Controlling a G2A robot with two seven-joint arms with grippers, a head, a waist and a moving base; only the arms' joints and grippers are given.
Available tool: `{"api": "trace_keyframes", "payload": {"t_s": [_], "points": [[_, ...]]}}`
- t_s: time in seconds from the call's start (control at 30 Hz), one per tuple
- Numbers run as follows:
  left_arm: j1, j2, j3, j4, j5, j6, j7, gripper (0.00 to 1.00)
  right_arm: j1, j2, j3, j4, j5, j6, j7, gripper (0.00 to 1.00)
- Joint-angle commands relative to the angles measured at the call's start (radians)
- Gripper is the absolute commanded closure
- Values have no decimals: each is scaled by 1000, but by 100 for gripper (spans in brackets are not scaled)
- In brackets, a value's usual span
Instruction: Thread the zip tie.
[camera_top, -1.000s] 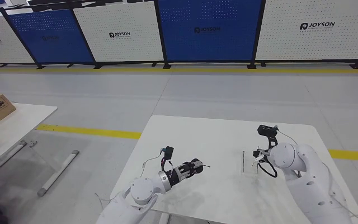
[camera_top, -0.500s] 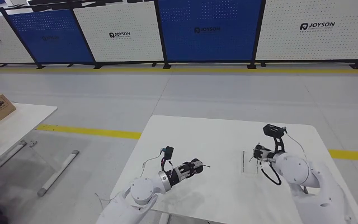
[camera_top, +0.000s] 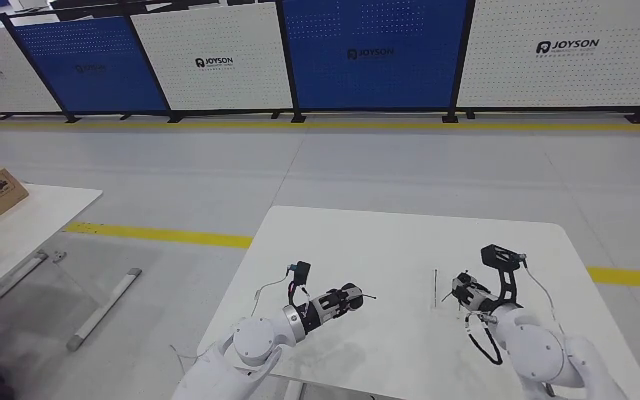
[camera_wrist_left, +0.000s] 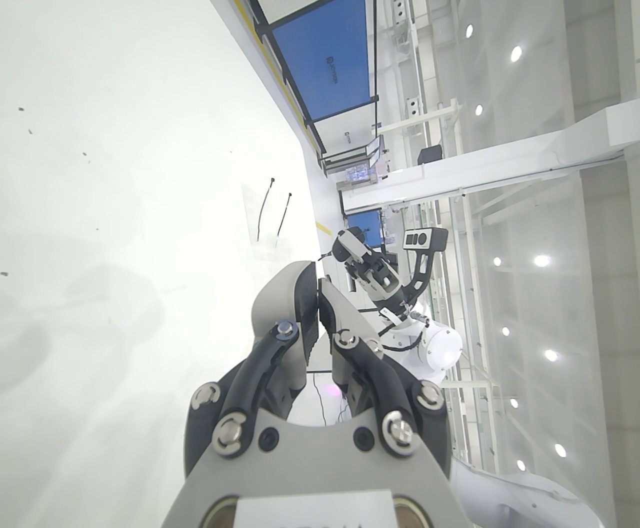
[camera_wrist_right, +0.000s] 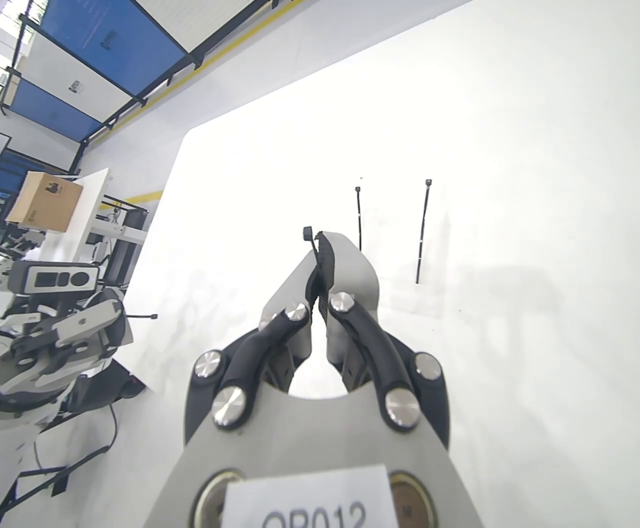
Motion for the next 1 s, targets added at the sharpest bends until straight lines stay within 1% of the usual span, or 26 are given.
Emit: {"api": "trace_keyframes", "payload": {"t_s": [0.0, 0.57, 0.6, 0.63, 0.7, 0.77, 0.87, 0.97], "points": [[0, 0, 0, 0, 0, 0, 0, 100, 0, 0, 0, 0, 0, 0, 0, 100], [0, 0, 0, 0, 0, 0, 0, 100, 0, 0, 0, 0, 0, 0, 0, 100], [0, 0, 0, 0, 0, 0, 0, 100, -4, 0, 1, -1, 2, -4, -17, 100], [0, 0, 0, 0, 0, 0, 0, 100, -16, 0, 10, -5, 14, -21, -50, 100], [0, 0, 0, 0, 0, 0, 0, 100, -50, 1, 43, -24, 65, -71, -100, 100], [0, 0, 0, 0, 0, 0, 0, 100, -107, 5, 90, -47, 113, -139, -159, 100], [0, 0, 0, 0, 0, 0, 0, 100, -192, 10, 130, -66, 164, -234, -228, 100], [0, 0, 0, 0, 0, 0, 0, 100, -244, 9, 128, -56, 202, -303, -289, 100]]}}
